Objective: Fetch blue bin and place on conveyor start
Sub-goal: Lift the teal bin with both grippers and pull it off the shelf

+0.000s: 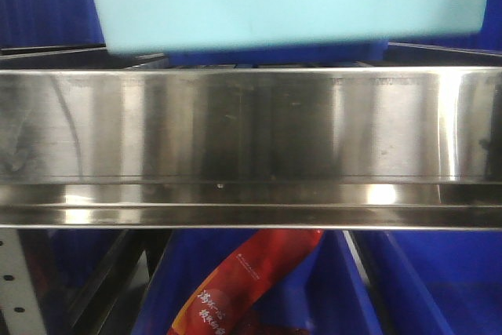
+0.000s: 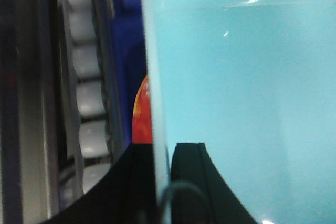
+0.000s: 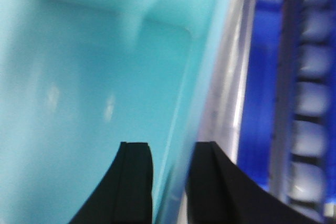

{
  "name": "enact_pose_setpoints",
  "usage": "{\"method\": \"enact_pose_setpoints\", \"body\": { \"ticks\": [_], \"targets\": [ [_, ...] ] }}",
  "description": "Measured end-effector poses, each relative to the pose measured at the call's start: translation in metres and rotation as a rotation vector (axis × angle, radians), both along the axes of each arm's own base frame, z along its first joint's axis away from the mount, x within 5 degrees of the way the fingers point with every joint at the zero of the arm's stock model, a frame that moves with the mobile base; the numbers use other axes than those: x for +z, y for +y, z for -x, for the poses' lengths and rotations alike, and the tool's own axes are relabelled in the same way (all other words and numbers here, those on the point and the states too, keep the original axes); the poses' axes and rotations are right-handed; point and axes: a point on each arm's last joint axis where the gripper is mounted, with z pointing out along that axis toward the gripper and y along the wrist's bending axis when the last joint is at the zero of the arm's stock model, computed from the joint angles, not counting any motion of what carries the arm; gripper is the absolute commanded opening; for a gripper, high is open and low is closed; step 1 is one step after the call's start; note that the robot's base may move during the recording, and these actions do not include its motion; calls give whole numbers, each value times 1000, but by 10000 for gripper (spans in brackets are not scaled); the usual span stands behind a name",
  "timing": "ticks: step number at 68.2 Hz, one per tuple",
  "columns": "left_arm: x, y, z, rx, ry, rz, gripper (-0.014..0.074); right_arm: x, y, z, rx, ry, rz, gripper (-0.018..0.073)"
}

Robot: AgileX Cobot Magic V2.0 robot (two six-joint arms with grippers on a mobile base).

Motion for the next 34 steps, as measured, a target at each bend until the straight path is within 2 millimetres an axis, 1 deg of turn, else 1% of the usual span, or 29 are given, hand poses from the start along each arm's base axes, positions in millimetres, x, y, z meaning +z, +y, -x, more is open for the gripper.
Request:
{"method": "enact_pose_setpoints", "body": {
  "ticks": [8, 20, 27, 30, 34],
  "targets": [
    [36, 6, 17, -1, -91, 33, -111, 27, 2, 22, 16, -65, 6, -153],
    [74, 18, 46, 0, -178, 62, -111, 63, 8, 54, 44, -170, -2, -153],
    [93, 25, 64, 0, -226, 82, -111, 83, 9, 66, 37, -232, -24, -153],
    [99, 27, 70, 0, -242, 89, -111, 89, 8, 69, 34, -255, -30, -153],
    [100, 28, 75, -5, -244, 90, -111, 98, 8, 72, 33, -284, -40, -153]
  ]
}}
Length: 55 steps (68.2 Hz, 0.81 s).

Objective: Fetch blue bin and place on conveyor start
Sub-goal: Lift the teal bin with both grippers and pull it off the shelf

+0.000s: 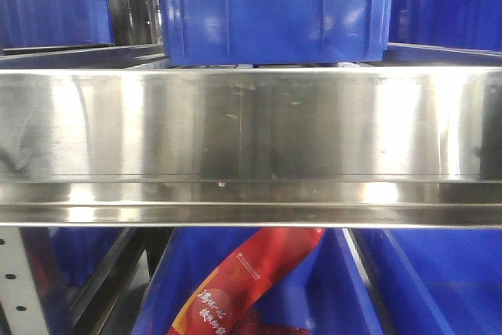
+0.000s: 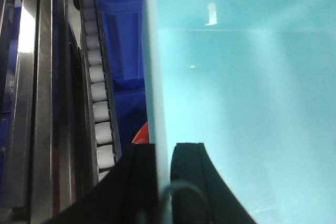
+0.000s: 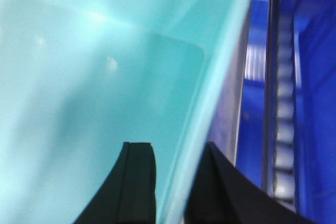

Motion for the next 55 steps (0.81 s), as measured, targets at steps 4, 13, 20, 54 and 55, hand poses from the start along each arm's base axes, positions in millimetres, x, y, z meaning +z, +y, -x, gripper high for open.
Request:
{"method": "enact_pose_setpoints", "body": {
  "ticks": [4, 13, 20, 54, 55],
  "targets": [
    [-1, 1, 4, -3, 3, -1, -111, 4, 0, 2, -1, -14, -6, -153],
    [-7, -1, 6, -8, 26, -10, -111, 6, 0, 2, -2, -17, -10, -153],
    [-9, -2, 6, -11, 34, -12, -111, 6, 0, 2, -3, -15, -11, -153],
    [-9, -2, 6, -9, 35, -12, -111, 6, 0, 2, -3, -13, -8, -153],
    [-9, -2, 6, -9, 35, -12, -111, 6, 0, 2, -3, -13, -8, -153]
  ]
}}
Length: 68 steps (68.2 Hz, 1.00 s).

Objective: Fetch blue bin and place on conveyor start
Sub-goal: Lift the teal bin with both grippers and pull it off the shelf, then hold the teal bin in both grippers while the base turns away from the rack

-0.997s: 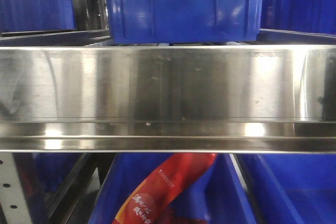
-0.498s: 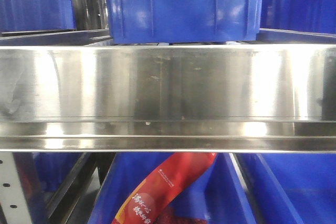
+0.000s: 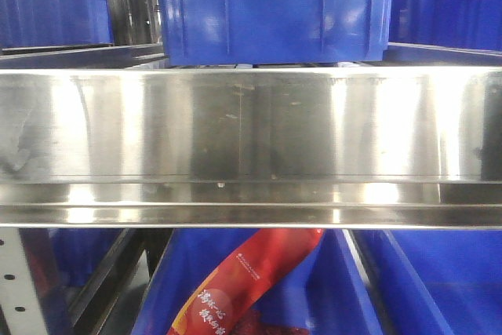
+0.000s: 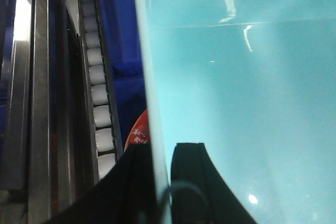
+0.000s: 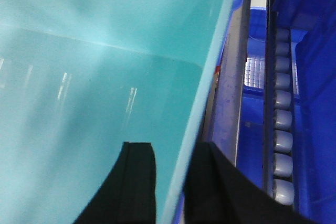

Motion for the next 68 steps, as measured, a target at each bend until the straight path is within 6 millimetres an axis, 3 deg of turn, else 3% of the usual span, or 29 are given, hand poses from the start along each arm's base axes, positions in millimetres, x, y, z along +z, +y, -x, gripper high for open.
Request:
{"method": "enact_pose_setpoints", "body": {
  "ticks": [68],
  "targets": [
    [27, -7, -17, -34, -352, 89, -111, 3, -4, -4, -49, -44, 1, -153]
  ]
}}
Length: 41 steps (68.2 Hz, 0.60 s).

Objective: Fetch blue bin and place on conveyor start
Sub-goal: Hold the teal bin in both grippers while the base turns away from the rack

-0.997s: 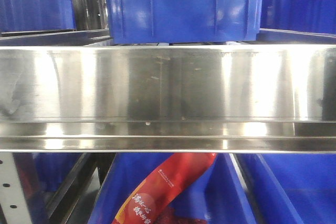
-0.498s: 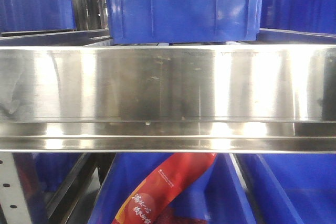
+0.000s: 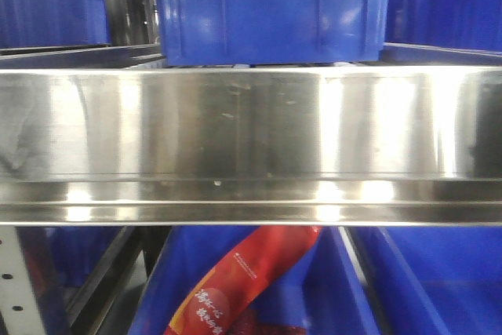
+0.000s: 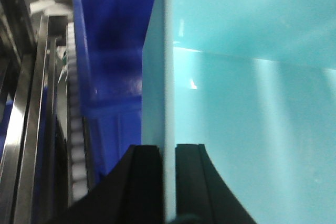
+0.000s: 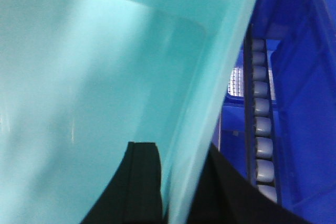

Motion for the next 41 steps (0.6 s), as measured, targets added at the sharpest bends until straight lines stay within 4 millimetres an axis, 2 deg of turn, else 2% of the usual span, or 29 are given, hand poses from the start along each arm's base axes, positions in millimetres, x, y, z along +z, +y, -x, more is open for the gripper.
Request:
{"method": "enact_pose_setpoints", "body": {
  "ticks": [41],
  "targets": [
    [4, -1, -2, -3, -58, 6, -111, 1, 1, 0, -2, -7, -14, -153]
  ]
}}
